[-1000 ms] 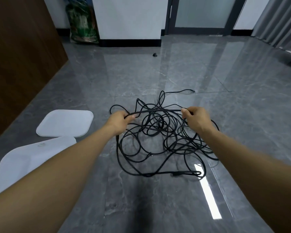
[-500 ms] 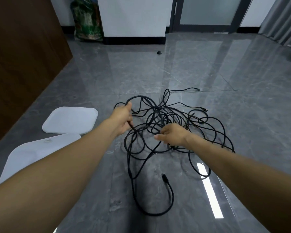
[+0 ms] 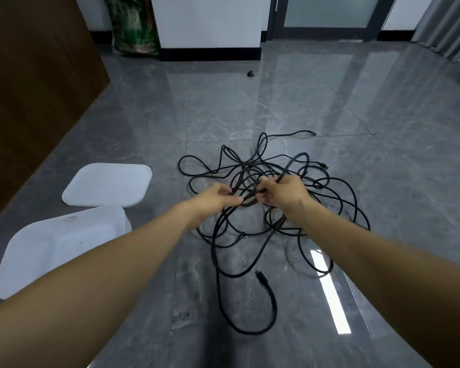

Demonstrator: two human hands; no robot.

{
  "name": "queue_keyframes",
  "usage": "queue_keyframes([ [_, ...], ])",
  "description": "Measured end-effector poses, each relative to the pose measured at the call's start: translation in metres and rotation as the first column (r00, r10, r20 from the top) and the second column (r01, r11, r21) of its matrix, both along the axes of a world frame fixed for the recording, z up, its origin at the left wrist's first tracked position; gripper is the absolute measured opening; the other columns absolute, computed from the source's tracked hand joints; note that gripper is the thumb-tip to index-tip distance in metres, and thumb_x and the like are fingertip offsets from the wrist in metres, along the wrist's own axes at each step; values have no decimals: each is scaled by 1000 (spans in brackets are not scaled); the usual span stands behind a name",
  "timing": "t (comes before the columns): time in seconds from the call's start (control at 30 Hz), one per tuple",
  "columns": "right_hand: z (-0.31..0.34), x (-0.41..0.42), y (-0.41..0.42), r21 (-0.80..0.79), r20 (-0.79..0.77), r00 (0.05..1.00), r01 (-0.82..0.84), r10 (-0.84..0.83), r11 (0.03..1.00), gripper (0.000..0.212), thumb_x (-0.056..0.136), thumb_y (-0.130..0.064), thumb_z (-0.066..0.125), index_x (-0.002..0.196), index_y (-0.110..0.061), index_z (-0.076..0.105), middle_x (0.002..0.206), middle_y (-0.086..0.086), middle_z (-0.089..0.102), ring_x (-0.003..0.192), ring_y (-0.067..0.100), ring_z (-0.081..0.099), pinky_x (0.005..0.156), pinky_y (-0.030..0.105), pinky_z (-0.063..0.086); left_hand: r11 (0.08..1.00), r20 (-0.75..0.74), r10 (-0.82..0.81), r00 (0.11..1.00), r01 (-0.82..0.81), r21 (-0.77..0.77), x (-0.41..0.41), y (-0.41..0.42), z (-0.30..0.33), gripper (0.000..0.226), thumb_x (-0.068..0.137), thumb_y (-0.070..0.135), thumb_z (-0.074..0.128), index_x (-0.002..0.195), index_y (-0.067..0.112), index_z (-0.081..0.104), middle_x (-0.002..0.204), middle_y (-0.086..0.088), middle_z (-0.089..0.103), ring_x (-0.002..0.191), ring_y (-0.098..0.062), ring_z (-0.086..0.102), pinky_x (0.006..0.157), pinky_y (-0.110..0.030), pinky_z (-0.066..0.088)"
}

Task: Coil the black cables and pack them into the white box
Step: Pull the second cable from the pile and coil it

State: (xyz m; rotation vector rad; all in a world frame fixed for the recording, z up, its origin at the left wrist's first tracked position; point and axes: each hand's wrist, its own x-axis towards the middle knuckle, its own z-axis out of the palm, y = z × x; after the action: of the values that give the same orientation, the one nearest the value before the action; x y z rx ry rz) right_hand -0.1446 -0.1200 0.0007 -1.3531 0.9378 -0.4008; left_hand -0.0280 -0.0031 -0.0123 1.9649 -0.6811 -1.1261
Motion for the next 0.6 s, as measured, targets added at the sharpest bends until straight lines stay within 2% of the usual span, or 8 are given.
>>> queue_keyframes([
  [0.07,2,-5,-11,143,127,985,98,-117,985,25,96,-7,50,73,2,55,69,12,56,55,18,54,51,17,54,990,25,-123,992,121,72,0,8,-13,29,87,26,66,111,15,56,110,-1,58,106,-15,54,98,-28,42],
  [0.13,2,-10,-21,259,215,951,163,-222,952,22,96,-5,48,76,1,53,70,12,53,57,19,52,50,18,52,991,-5,-126,992,126,50,0,11,-17,7,93,19,58,89,13,58,87,-2,61,84,-12,59,77,-19,47],
  [0.23,1,-16,-36,378,230,879,315,-418,871,20,96,-4,48,76,0,50,72,11,51,56,19,49,48,18,51,1000,67,8,998,-7,-20,11,6,-15,22,97,18,50,77,12,55,71,-1,56,64,-11,55,66,-22,43],
  [0.33,-5,-22,-48,438,172,810,447,-560,780,20,95,-7,51,76,-3,50,75,11,50,57,18,49,45,16,50,986,144,145,979,-131,-101,23,1,-7,21,98,22,49,82,8,56,69,-1,50,60,-13,46,64,-26,41],
  [0.4,-4,-26,-47,372,103,869,419,-485,828,21,97,-15,51,77,-7,47,79,9,52,61,17,54,46,18,50,967,166,226,960,-200,-161,27,-1,-4,19,98,22,49,89,8,57,70,-1,50,63,-15,45,63,-25,41],
  [0.5,10,-31,-31,151,-190,977,130,-100,980,34,96,-32,51,75,-5,53,69,11,60,54,15,55,45,20,48,930,119,302,946,-265,-254,27,1,-1,14,98,16,49,95,5,57,72,0,53,60,-11,45,55,-15,43],
  [0.57,22,-26,-19,-143,-304,950,-124,76,982,38,93,-35,56,68,-6,58,58,6,62,48,12,52,44,18,44,940,152,257,954,-210,-269,26,3,1,13,96,15,52,90,8,60,74,-2,57,60,-9,47,57,-13,42],
  [0.6,27,-20,-15,-329,-312,945,-205,99,922,35,91,-35,58,68,-9,60,59,2,62,50,11,54,48,18,44,947,170,224,960,-174,-270,24,2,3,13,95,15,54,86,11,62,74,-2,59,62,-9,48,59,-14,42],
])
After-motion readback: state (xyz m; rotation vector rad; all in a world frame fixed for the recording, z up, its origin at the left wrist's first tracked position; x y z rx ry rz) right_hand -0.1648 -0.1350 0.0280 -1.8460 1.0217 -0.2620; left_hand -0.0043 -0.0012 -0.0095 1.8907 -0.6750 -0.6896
